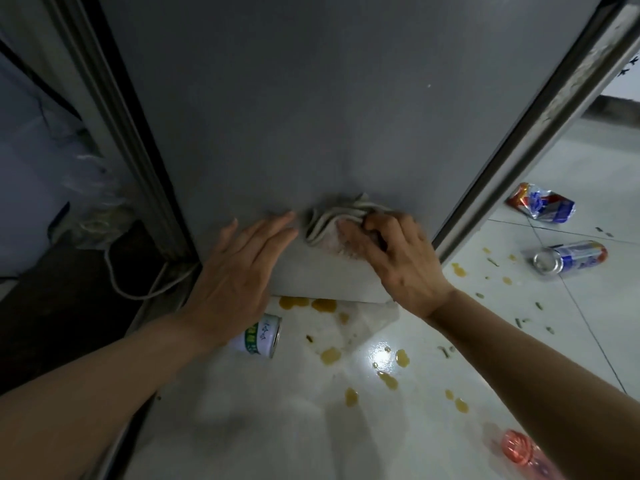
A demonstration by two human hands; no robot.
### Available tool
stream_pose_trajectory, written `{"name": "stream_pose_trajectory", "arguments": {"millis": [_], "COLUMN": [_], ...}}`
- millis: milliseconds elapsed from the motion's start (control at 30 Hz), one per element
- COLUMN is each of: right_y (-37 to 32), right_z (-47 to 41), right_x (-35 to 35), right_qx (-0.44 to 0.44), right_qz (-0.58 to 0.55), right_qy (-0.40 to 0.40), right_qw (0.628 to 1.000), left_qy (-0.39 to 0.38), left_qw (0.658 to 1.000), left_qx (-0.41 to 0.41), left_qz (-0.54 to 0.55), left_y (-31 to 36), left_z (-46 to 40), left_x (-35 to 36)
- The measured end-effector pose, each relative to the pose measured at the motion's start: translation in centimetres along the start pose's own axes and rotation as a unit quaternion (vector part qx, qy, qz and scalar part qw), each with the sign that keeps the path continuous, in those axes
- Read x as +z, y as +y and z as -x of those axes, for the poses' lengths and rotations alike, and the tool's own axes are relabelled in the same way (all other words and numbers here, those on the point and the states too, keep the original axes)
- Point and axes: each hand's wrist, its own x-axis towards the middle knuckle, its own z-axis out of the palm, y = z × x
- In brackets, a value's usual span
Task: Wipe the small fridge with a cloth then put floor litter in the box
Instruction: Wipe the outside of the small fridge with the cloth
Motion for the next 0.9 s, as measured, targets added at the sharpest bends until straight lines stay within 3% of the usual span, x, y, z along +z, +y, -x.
{"name": "stream_pose_trajectory", "arguments": {"millis": [100,167,300,367,500,700,800,900], "right_y": [-1.2,-2.2,-4.8,-5.4,-4.9,-5.2,-6.2,-7.6], "right_z": [-3.3,-3.5,-0.9,-0.7,-2.5,-8.5,-7.8,-6.1], "right_x": [0.4,1.2,3.1,3.5,2.6,1.4,2.8,4.2], "right_qx": [0.042,0.044,-0.103,-0.109,-0.066,0.031,0.013,-0.108], "right_qz": [0.005,0.011,0.032,0.027,0.007,0.013,0.049,0.07], "right_qy": [0.059,0.057,-0.097,-0.141,-0.072,0.07,0.06,-0.035], "right_qw": [0.997,0.997,0.989,0.984,0.995,0.997,0.997,0.991], "left_qy": [0.02,0.027,0.017,0.024,0.089,0.17,0.152,0.123], "left_qw": [0.999,0.998,0.996,0.994,0.981,0.933,0.911,0.899], "left_qx": [-0.022,-0.04,-0.064,-0.08,-0.133,-0.235,-0.26,-0.264], "left_qz": [0.026,0.038,0.051,0.063,0.106,0.214,0.282,0.327], "left_y": [-0.7,-1.2,-1.9,-2.3,-3.5,-5.5,-6.1,-6.3], "left_z": [0.3,0.6,1.6,1.9,2.5,2.5,2.5,2.8], "left_x": [-0.9,-1.2,-1.4,-1.5,-1.5,-1.0,-0.2,0.2]}}
